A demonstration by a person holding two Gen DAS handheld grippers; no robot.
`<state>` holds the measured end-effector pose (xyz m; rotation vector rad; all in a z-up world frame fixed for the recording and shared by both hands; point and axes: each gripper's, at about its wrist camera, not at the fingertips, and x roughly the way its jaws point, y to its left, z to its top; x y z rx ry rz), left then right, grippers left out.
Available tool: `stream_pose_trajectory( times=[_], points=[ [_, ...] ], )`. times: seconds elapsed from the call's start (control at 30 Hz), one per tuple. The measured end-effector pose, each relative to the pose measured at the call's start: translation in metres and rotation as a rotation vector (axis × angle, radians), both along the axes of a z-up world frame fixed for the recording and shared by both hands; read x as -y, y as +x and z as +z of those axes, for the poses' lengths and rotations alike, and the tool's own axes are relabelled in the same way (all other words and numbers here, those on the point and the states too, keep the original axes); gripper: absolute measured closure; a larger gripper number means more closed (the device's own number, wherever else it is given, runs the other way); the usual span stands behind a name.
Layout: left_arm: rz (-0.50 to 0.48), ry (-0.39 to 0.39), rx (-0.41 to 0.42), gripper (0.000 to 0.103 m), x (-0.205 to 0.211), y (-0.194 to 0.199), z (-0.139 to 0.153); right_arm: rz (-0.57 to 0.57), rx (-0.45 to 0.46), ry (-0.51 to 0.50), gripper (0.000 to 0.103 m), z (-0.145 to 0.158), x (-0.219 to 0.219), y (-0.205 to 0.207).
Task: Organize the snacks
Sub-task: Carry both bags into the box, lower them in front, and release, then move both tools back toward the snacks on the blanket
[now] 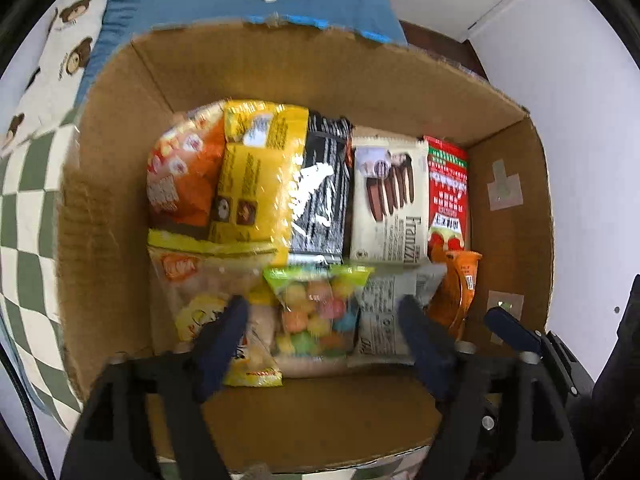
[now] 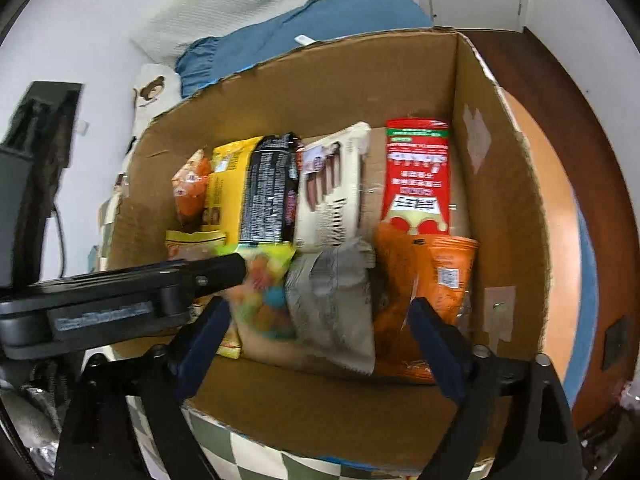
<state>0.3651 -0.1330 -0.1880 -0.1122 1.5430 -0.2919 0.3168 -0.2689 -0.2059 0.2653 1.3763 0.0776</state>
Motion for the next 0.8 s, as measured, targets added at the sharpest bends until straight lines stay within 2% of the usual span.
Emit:
stream_pose_trajectory(
  times=[0.07, 0.13, 0.33, 0.53, 0.8],
  points=[
    [-0.004, 0.023, 0.026, 0.014, -0.001, 0.0, 0.005, 0.0, -0.001, -0.009, 0.008, 0.001, -0.001, 0.001],
    [-0.006, 0.046, 0.062, 0.014, -0.006, -0.002, 0.012, 0.006, 0.005, -0.042, 0.005, 0.003, -0.003, 0.001],
    [-0.001, 0.125, 0.162, 0.014, -0.02, -0.016, 0.024, 0.004, 0.02, -0.113, 0.005, 0.014, 0.001, -0.009],
    [0.021, 0.146, 0.205, 0.014, -0.033, -0.032, 0.027, 0.005, 0.044, -0.169, 0.005, 0.026, 0.002, -0.018],
    [0.029, 0.172, 0.296, 0.014, -0.041, -0.052, 0.047, 0.025, 0.087, -0.217, 0.005, 0.047, -0.005, -0.033]
  ],
)
